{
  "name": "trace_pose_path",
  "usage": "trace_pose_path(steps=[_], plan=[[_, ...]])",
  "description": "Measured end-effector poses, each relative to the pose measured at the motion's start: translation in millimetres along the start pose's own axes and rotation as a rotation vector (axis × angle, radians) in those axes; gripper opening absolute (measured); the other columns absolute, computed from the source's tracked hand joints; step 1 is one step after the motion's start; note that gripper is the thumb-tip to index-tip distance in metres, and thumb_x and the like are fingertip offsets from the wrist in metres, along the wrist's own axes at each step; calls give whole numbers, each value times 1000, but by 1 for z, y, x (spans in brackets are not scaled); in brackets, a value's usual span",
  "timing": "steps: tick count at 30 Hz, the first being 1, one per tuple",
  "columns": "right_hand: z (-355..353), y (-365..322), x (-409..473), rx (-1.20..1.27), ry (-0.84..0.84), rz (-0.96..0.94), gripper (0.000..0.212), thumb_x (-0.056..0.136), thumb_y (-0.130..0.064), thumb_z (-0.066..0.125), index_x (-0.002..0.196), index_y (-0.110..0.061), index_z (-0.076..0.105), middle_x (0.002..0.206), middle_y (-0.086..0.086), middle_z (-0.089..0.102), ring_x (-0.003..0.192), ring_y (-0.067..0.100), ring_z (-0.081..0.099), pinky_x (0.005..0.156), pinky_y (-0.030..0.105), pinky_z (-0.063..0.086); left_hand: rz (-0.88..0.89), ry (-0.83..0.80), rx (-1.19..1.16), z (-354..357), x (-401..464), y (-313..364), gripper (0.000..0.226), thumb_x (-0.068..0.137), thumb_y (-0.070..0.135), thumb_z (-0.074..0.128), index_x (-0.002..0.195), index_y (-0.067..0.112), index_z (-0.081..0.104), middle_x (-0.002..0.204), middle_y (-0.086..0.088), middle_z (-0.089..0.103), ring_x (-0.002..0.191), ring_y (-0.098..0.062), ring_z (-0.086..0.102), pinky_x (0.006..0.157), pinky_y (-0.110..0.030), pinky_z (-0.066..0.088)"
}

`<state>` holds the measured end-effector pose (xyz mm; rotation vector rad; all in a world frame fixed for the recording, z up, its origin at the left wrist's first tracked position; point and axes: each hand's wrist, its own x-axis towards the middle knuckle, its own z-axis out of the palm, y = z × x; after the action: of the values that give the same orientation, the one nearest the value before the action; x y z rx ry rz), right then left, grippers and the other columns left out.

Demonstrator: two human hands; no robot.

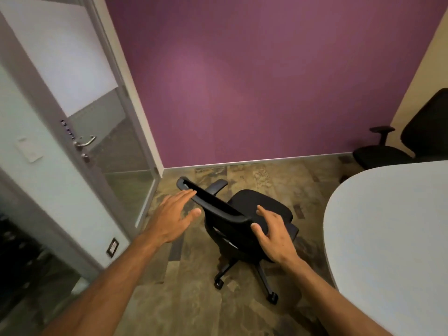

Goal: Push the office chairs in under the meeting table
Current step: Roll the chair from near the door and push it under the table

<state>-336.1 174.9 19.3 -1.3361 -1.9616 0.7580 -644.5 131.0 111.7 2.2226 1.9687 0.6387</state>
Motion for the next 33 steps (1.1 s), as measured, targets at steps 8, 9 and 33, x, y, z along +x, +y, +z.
trace_pose_path(steps=[8, 9, 33], plan=[[105, 32, 148, -161, -184, 367, 72, 93, -59, 51, 153, -23, 37, 155, 1, 44, 143, 24, 32, 113, 41, 35, 272, -267, 92, 92, 185, -177, 83, 89, 79, 24, 147, 24, 47, 151, 6, 48, 142, -12, 37, 117, -42, 23], [118, 39, 164, -186, -226, 449, 74, 90, -64, 51, 151, -25, 40, 153, 1, 47, 140, 26, 38, 112, 43, 38, 334, -331, 107, 107, 209, -201, 85, 89, 81, 21, 147, 26, 46, 151, 7, 48, 141, -11, 37, 117, -41, 24], [153, 38, 133, -346, 10, 969, 32, 96, -51, 49, 115, -41, 71, 92, -10, 73, 86, 16, 68, 70, 31, 51, 925, -434, -38, 201, 324, -237, 53, 95, 60, 42, 131, 26, 61, 128, 12, 64, 121, -10, 56, 106, -35, 28]])
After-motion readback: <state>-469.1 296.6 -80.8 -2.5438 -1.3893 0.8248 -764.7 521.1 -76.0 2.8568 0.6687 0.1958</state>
